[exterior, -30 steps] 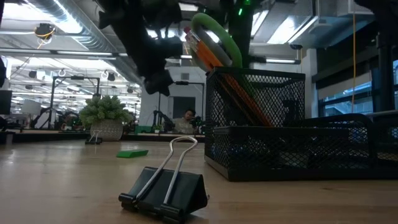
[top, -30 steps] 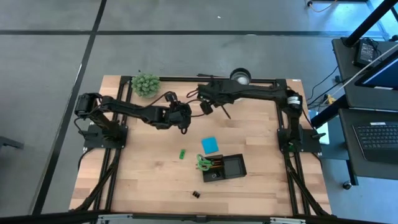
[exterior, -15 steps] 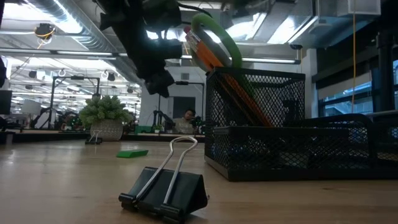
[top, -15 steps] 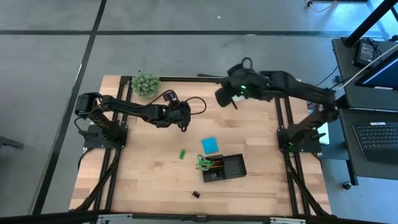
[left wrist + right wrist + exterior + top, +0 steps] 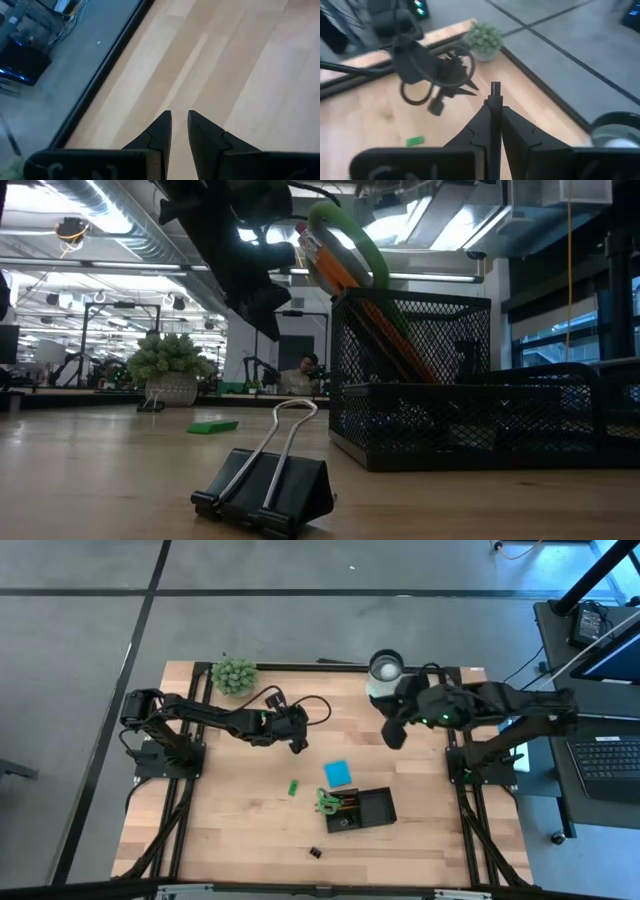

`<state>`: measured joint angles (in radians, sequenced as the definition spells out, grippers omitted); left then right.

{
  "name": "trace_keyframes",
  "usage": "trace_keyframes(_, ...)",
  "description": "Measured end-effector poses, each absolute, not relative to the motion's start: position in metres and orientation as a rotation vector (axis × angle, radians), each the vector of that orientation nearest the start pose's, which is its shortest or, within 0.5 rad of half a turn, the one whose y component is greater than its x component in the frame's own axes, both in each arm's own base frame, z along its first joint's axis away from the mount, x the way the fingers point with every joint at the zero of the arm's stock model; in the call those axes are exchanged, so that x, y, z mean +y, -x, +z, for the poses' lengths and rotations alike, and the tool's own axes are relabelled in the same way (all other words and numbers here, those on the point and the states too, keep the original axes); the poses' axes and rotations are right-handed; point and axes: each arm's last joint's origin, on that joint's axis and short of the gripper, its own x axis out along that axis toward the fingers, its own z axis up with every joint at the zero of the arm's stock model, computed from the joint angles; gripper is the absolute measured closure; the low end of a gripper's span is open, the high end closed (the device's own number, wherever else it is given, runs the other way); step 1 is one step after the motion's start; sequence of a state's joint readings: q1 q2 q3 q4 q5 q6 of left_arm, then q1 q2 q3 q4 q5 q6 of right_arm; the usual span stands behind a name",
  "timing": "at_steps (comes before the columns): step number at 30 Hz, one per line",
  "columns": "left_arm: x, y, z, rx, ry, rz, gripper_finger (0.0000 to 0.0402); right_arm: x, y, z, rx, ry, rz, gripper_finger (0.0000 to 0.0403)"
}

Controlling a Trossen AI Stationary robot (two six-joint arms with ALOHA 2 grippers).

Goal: Pick and place office supplies into organizer
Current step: Put the pen into the top left slot of the desk organizer

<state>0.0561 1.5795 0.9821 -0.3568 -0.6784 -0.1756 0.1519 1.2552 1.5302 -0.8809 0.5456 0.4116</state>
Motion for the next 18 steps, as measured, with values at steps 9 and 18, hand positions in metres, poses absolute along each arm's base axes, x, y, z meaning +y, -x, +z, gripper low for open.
trace_keyframes(9, 0.004, -0.32, 0.212, 0.707, -0.037, 0.674, 0.0343, 0.041, -0.202, 0.372, 0.277, -0.23, -0.181, 0.0362)
trace_keyframes(18, -0.044, -0.327, 0.223, 0.561, -0.073, 0.531, 0.0343, 0.064, -0.215, 0.302, 0.054, -0.222, 0.137, 0.0362)
